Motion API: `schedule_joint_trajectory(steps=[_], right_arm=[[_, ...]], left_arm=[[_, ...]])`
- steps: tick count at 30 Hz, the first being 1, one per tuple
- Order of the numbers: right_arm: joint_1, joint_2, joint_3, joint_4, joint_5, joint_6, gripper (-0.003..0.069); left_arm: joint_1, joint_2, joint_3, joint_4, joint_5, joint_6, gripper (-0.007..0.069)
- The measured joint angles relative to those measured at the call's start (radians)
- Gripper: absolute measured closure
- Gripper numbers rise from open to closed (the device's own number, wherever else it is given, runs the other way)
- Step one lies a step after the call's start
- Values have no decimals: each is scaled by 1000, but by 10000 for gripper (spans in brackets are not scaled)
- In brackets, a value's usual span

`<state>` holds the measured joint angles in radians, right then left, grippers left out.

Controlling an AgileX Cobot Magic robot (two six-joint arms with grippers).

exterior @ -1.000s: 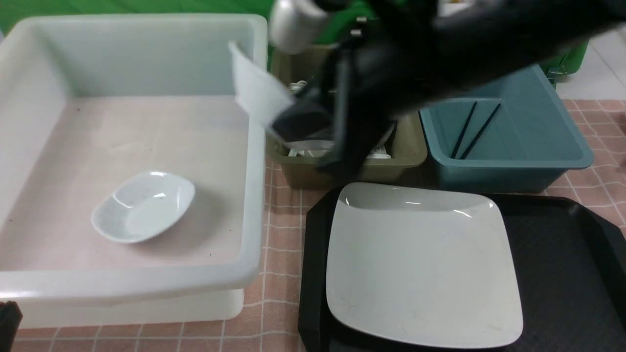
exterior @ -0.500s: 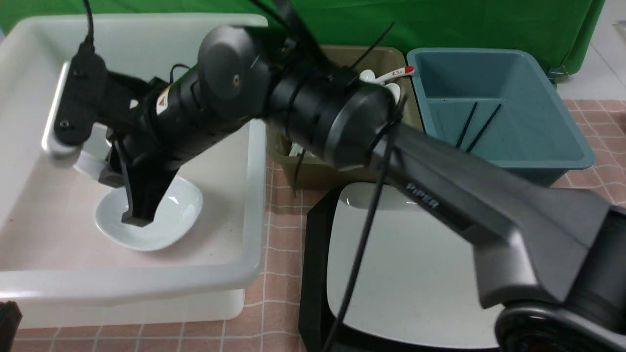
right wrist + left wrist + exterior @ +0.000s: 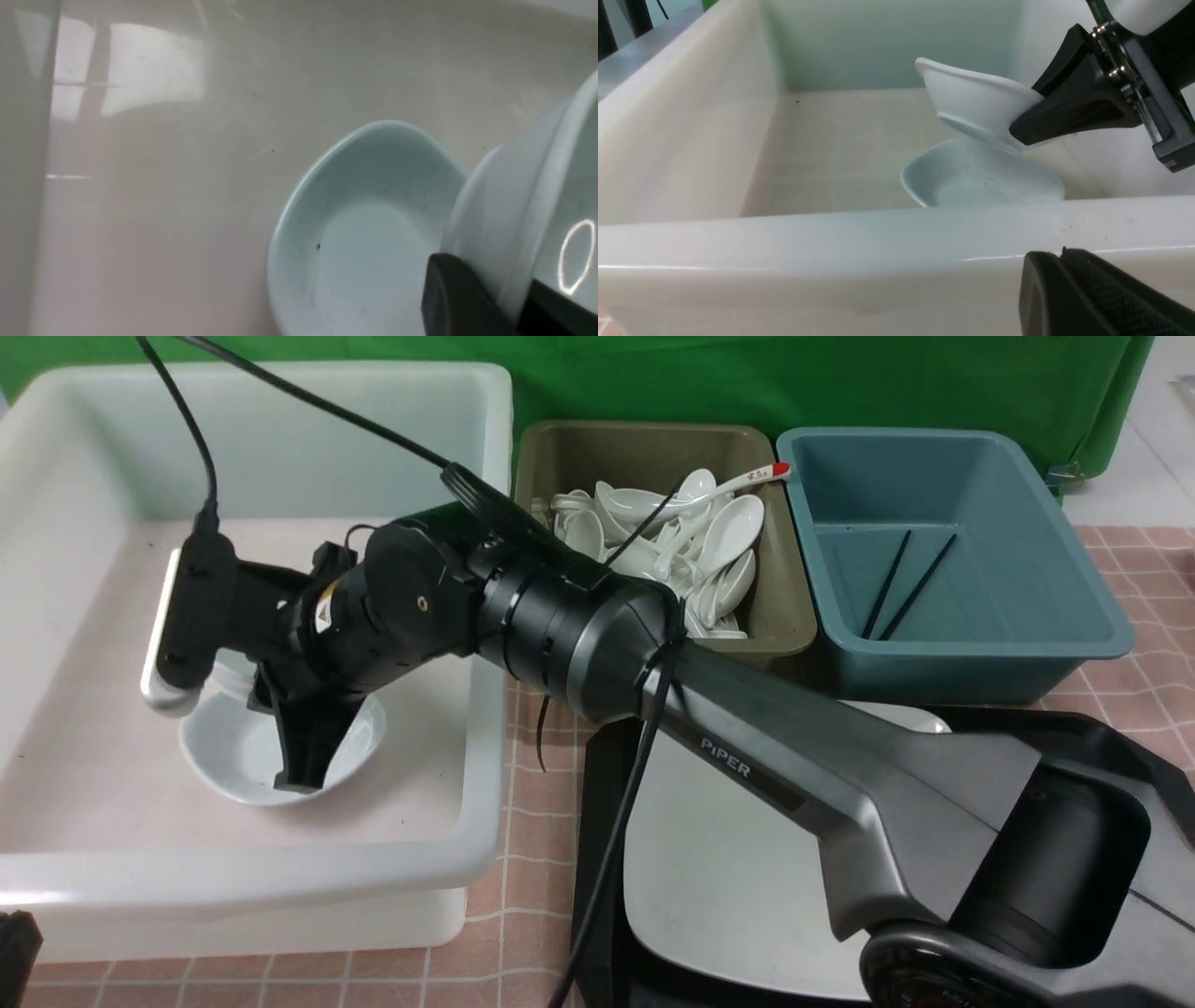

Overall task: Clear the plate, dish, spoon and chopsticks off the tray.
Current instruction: Use the right arm to put the small plate into the large storage box on the left, then use the left arm to grab a plate from the dinner plate

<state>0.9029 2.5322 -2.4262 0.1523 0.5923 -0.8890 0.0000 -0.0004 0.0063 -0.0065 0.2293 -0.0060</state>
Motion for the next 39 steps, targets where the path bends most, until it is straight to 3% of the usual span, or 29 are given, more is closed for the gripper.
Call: schedule_joint_trajectory(steps=[8, 19, 21, 25, 28, 33, 38, 39], right_arm=[[0, 0, 0, 0, 26, 20, 391], [0, -33, -1, -2, 128, 94, 370], [0, -82, -13, -6, 251, 134, 383], [0, -232, -69, -36, 535, 260, 536], [0, -371, -80, -128, 541, 397, 627], [-7, -614, -55, -327, 541, 568, 629], [-67, -863, 130, -375, 541, 681, 629], [-107, -971, 251, -380, 541, 722, 629]], left_arm=[[0, 0, 0, 0, 0, 0, 620], [0, 0, 0, 0, 0, 0, 620], [0, 0, 0, 0, 0, 0, 620], [0, 0, 0, 0, 0, 0, 620], [0, 0, 0, 0, 0, 0, 620], [0, 0, 0, 0, -18, 0, 620], [0, 0, 0, 0, -34, 0, 620], [0, 0, 0, 0, -34, 1, 620]])
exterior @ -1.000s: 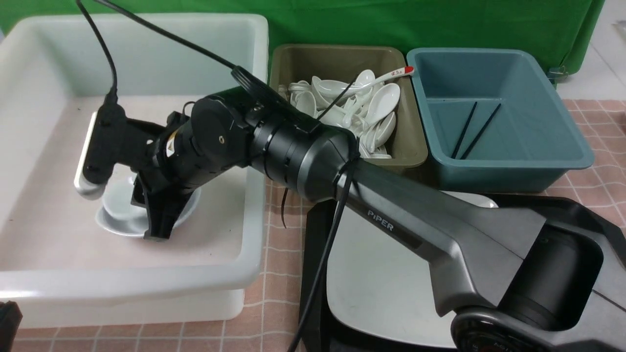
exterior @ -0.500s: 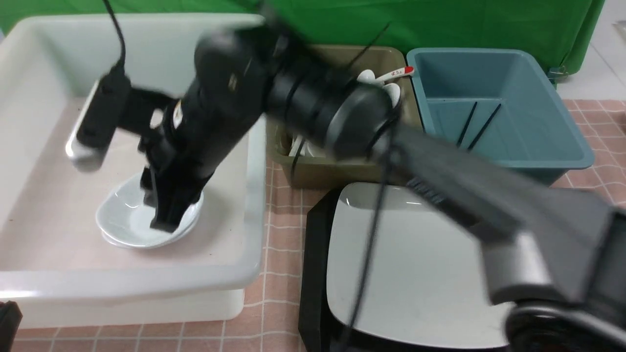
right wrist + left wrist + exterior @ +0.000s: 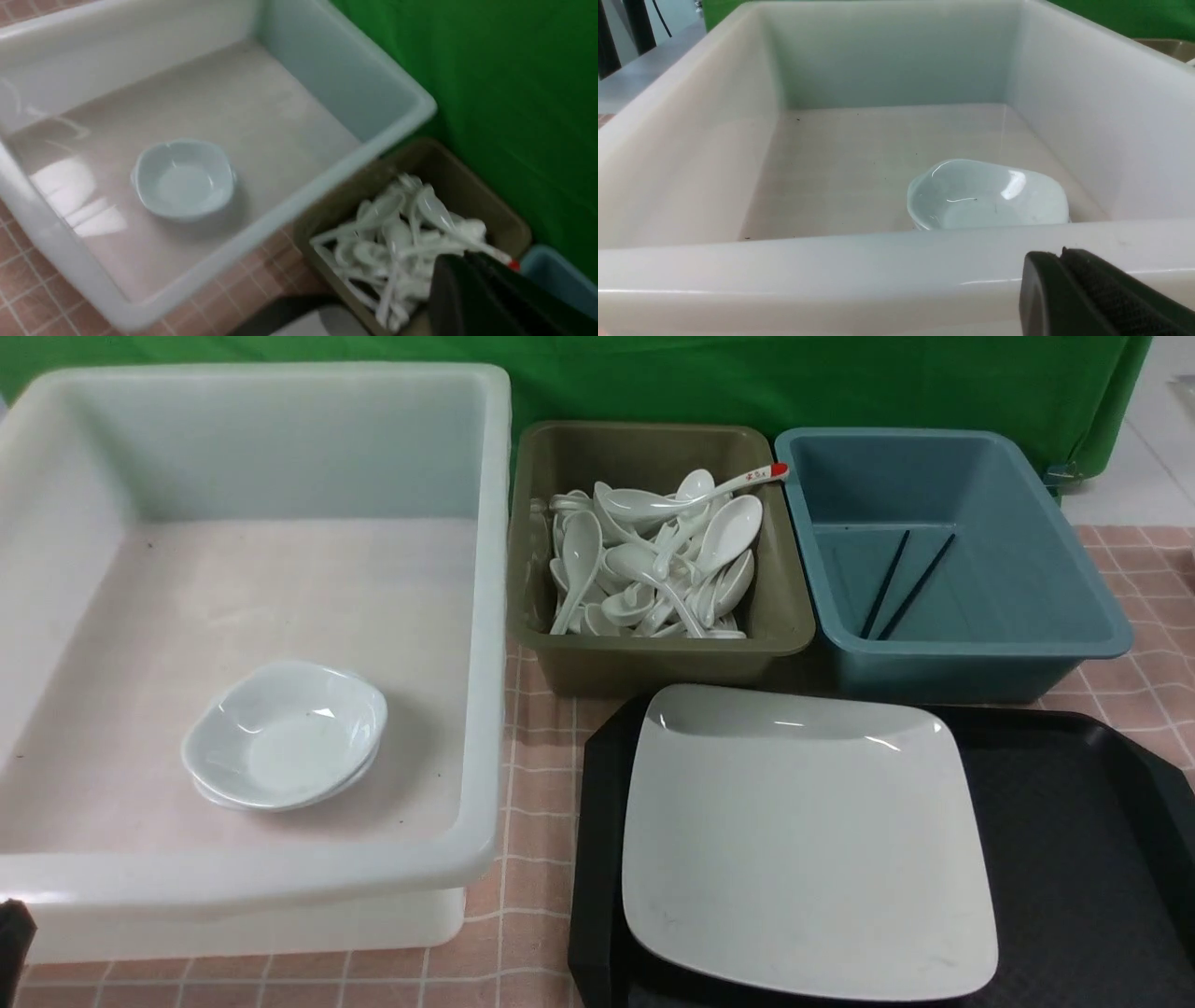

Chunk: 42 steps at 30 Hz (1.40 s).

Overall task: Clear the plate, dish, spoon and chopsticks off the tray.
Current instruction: Use the left arm to grab a plate from the dinner plate

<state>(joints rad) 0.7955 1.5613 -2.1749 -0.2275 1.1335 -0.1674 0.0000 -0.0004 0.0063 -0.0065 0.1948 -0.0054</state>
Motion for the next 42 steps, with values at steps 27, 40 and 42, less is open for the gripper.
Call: schedule_joint_trajectory(steps=[27, 40, 42], right_arm=[[-1051, -288, 1345, 801, -167, -379, 629], [-1049, -267, 1345, 794, -168, -364, 629], [-1049, -287, 1345, 793, -146, -364, 629]], left_arm=[[0, -1, -127, -561, -114, -511, 620], [0, 749, -896, -664, 841, 245, 620], [-3, 941, -996, -679, 954, 321, 620]])
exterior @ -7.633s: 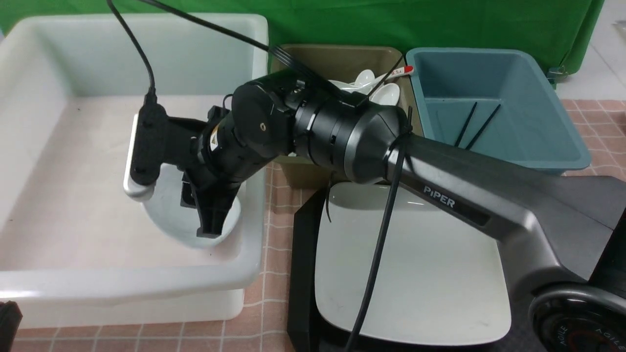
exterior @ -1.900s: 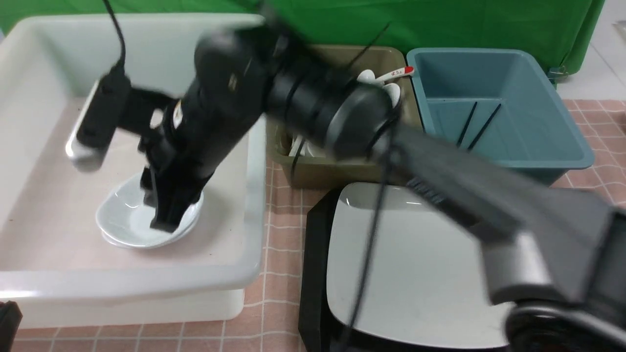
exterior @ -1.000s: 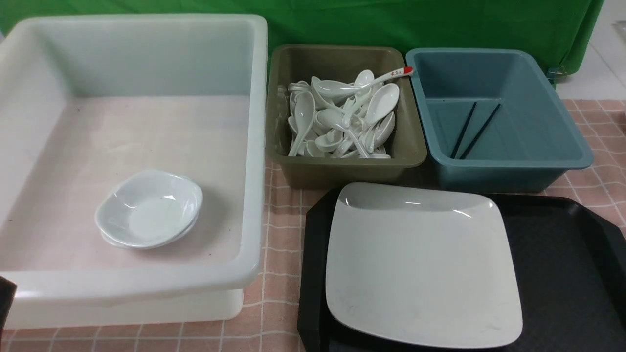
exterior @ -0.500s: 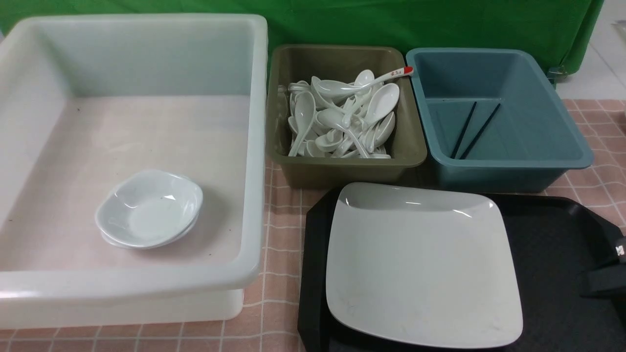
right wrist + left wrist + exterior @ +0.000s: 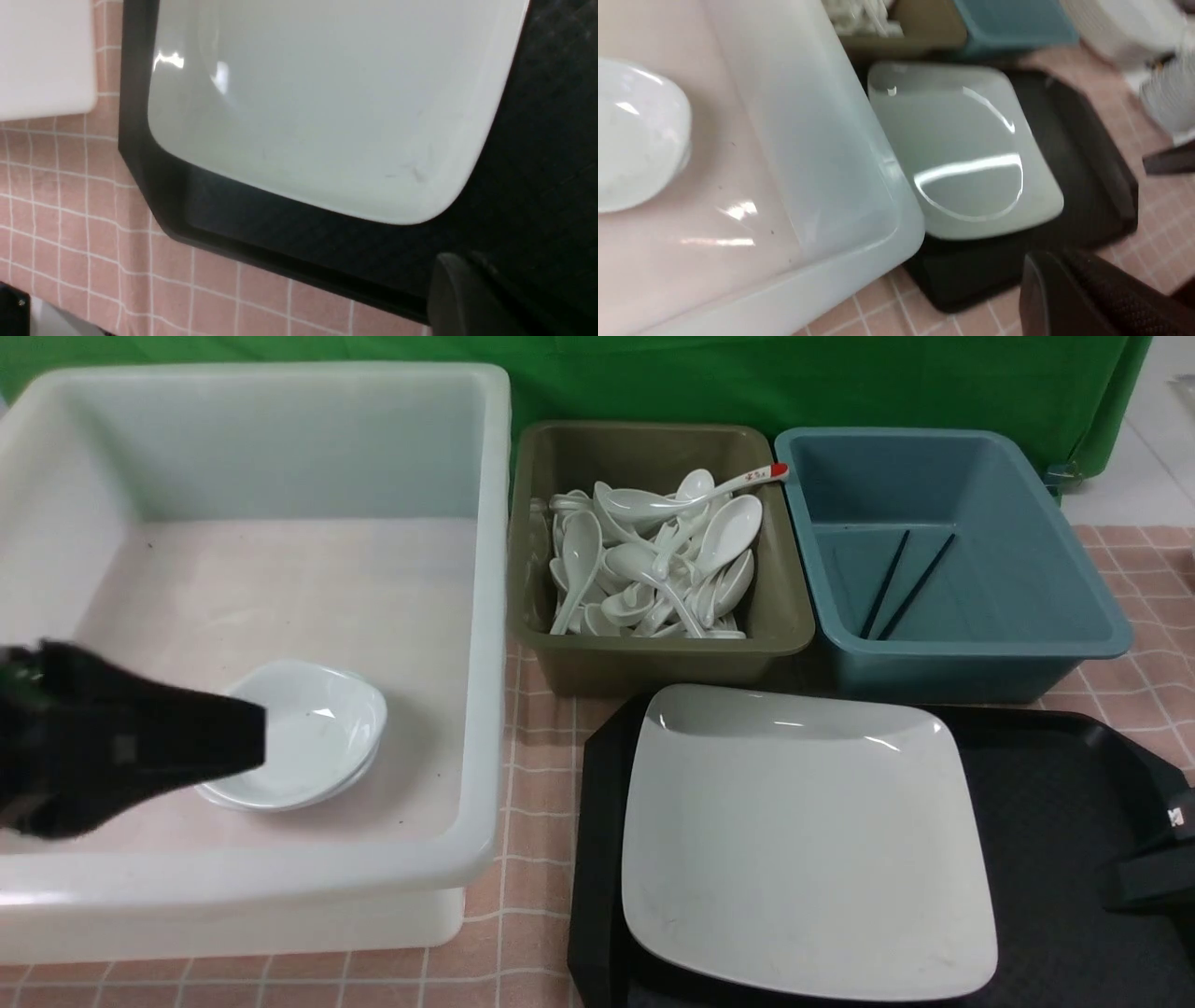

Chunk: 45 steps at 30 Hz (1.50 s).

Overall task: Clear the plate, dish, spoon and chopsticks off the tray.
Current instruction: Use the left arm to grab a plate from the dinner plate

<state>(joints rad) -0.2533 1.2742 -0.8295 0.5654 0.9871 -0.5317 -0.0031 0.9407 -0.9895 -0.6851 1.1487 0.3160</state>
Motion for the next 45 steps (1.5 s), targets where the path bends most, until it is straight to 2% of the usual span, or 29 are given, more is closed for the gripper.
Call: schedule_joint_trajectory(steps=[4, 8, 9, 11, 12, 13, 15, 16, 19, 21, 22, 23, 24, 30, 37, 45], right_arm=[[0, -66, 0, -3, 20, -3, 629], [0, -169, 0, -16, 29, -2, 629], [0, -178, 0, -17, 29, 0, 629], [0, -227, 0, -19, 32, 3, 629], [0, -230, 0, -19, 32, 4, 629], [0, -247, 0, -20, 33, 4, 629], [0, -255, 0, -23, 33, 4, 629], [0, -255, 0, -23, 33, 4, 629], [0, -254, 0, -25, 24, 4, 628], [0, -254, 0, -25, 23, 4, 627], [1, -254, 0, -25, 21, 4, 627], [6, -254, 0, -26, 16, 4, 627], [10, -254, 0, -26, 10, 4, 627], [47, -254, 0, -27, -6, 4, 623], [56, -254, 0, -32, -21, 4, 621], [57, -254, 0, -33, -28, 4, 617]], left_arm=[[-70, 207, -105, -13, 39, 22, 620], [-276, 324, -200, 7, 17, -43, 620], [-288, 334, -209, 12, 14, -59, 620], [-446, 393, -264, 104, -23, -187, 614], [-468, 405, -268, 121, -23, -199, 613], [-552, 455, -300, 195, -26, -297, 596], [-639, 523, -321, 296, -31, -382, 565], [-647, 529, -324, 306, -33, -391, 561], [-767, 645, -345, 480, -70, -546, 444], [-802, 688, -351, 520, -91, -572, 382], [-805, 692, -351, 524, -94, -574, 374], [-826, 736, -352, 531, -109, -586, 304], [-832, 759, -353, 532, -113, -589, 268], [-837, 848, -360, 546, -146, -646, 118], [-835, 885, -364, 568, -220, -680, 88], [-813, 936, -366, 571, -213, -694, 84]])
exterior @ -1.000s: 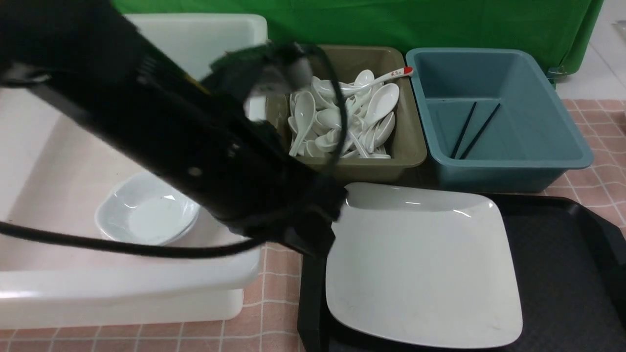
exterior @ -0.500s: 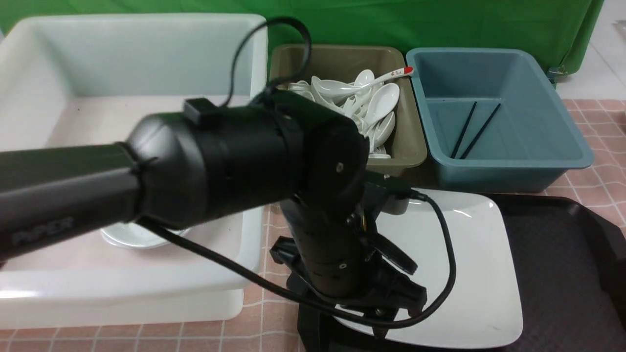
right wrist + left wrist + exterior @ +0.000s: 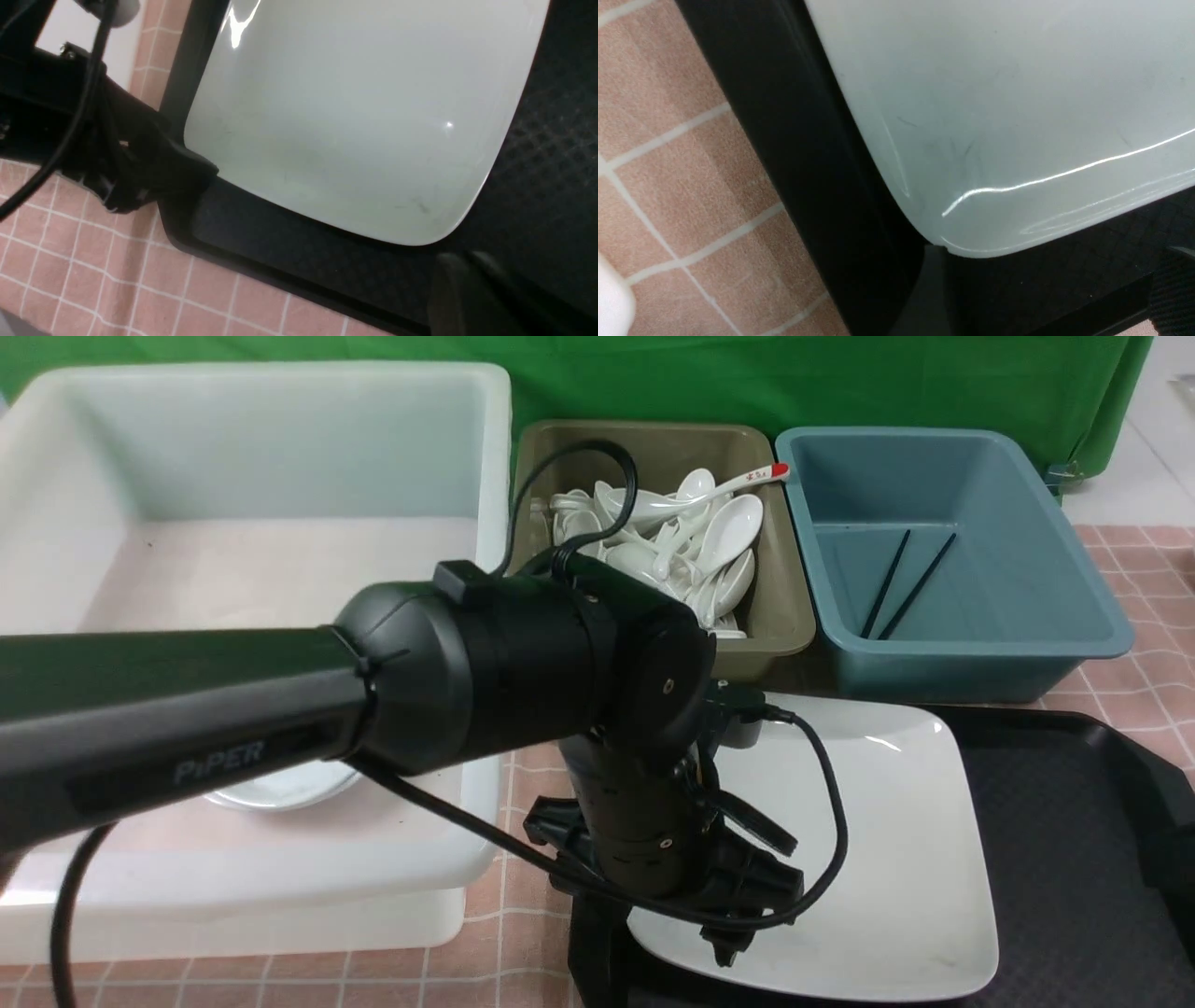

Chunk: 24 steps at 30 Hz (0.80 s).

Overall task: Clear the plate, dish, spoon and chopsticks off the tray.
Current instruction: Use the left arm to grab a plate from the dinner plate

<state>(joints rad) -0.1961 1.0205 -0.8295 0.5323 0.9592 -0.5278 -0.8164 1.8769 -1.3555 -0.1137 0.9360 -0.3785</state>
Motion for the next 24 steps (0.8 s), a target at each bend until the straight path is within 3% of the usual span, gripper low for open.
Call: schedule_joint_trajectory(steps=[15, 21, 24], right_arm=[[0, 0, 0, 0, -14, 0, 601], [0, 0, 0, 0, -14, 0, 592], [0, 0, 0, -4, -14, 0, 589]], left_arm=[[2, 83, -4, -100, -25, 9, 84], [2, 83, -8, -283, -116, 166, 84], [2, 90, -41, -331, -86, 226, 84]])
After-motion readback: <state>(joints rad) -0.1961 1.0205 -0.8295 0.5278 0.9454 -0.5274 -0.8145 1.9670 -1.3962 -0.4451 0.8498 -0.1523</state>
